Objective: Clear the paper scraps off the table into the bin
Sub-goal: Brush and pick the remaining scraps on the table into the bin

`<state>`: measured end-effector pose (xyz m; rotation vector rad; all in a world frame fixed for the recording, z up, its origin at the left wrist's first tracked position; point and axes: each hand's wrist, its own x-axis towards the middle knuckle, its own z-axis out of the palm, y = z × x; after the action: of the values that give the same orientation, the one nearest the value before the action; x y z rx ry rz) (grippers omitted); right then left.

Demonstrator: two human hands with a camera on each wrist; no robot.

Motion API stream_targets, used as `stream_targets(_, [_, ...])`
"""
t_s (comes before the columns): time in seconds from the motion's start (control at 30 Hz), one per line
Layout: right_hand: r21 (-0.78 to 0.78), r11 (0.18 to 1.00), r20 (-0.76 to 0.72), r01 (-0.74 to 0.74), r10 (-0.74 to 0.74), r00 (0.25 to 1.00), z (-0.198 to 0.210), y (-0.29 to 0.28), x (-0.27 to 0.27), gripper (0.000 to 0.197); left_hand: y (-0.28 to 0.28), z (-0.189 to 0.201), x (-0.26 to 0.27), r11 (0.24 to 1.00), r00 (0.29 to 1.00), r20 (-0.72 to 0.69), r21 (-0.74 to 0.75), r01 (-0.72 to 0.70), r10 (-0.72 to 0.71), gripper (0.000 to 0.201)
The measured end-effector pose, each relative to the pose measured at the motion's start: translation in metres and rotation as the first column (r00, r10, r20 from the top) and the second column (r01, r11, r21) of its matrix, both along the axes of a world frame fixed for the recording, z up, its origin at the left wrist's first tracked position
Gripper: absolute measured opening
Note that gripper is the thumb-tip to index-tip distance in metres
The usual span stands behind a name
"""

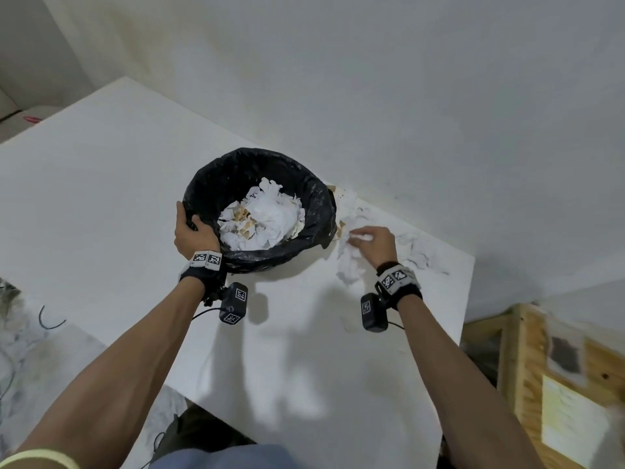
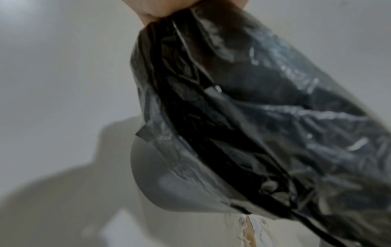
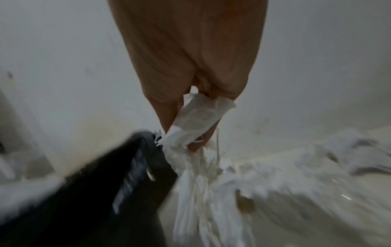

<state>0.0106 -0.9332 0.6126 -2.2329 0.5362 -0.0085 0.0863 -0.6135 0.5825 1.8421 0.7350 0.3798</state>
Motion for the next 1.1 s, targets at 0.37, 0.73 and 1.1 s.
stream_targets(0.37, [0.09,0.996,0.305,-0.007,-0.02,0.952,0.122,0.114,0.098,0.016,0.022,0.006,0.053,0.984,0.986,-0.003,-0.061,0.168,-0.169,0.042])
stream_targets(0.73, [-0.35,0.851,-0.453,-0.391,0.212,0.866,0.011,0.223,0.116,0.063,0.052,0.001,0.106,0.944,0.946,-0.027,-0.078,0.321,-0.324,0.043])
stream_targets(1.1, [-0.374,0.922,0.024,-0.097,0.115,0.993,0.025,0.207,0.144,0.044,0.07,0.007,0.151,0.943,0.944,-0.035,-0.075,0.324,-0.327,0.044])
